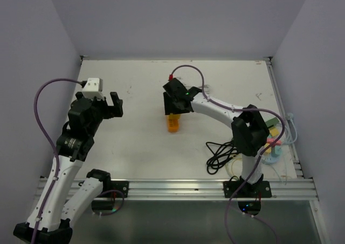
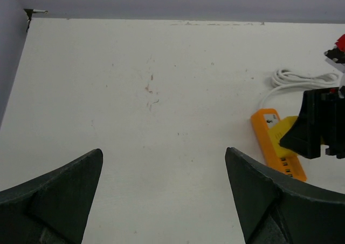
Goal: Pull the plug off the socket
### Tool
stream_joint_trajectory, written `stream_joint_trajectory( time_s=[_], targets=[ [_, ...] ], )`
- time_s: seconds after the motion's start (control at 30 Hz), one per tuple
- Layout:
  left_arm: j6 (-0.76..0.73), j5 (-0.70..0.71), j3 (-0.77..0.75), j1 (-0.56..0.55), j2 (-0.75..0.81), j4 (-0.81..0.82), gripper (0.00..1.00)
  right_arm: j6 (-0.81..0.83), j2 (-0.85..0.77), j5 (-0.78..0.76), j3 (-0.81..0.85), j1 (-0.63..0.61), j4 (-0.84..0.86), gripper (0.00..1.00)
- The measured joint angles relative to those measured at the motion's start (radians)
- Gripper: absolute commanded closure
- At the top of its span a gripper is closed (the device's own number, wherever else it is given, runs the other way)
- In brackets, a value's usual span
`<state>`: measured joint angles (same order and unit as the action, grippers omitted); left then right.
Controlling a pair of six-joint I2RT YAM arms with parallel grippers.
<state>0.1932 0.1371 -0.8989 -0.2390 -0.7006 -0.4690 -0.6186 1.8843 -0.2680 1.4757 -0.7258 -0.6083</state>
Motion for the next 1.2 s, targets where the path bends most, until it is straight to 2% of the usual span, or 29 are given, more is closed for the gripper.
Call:
stream_joint_trajectory(
  time_s=[0.17,0.33,0.53,0.77,1.0,1.2],
  targets=[
    [0.051,-0.003,0.002,0.000,-0.057,-0.028,0.00,0.148,0.114,0.082,0.154,-0.131,0.040,1.00],
    [0.132,-0.010,0.060,0.000,-0.078,-0.040,0.00,0.212,0.127,0.135,0.166,-0.192,0.047,1.00],
    [0.270,-0.048,0.138,0.000,-0.099,-0.040,0.00,0.219,0.089,0.192,0.056,-0.168,0.130,1.00],
    [0.462,-0.074,0.162,0.000,-0.227,-0.033,0.00,0.161,-0.002,0.274,-0.130,-0.156,0.319,1.00],
    [0.570,-0.093,0.177,0.000,-0.322,0.029,0.00,0.074,-0.045,0.347,-0.256,-0.157,0.500,1.00],
    [0.642,-0.134,0.189,0.000,-0.439,0.080,0.01,0.035,-0.055,0.377,-0.301,-0.157,0.581,1.00]
  ],
)
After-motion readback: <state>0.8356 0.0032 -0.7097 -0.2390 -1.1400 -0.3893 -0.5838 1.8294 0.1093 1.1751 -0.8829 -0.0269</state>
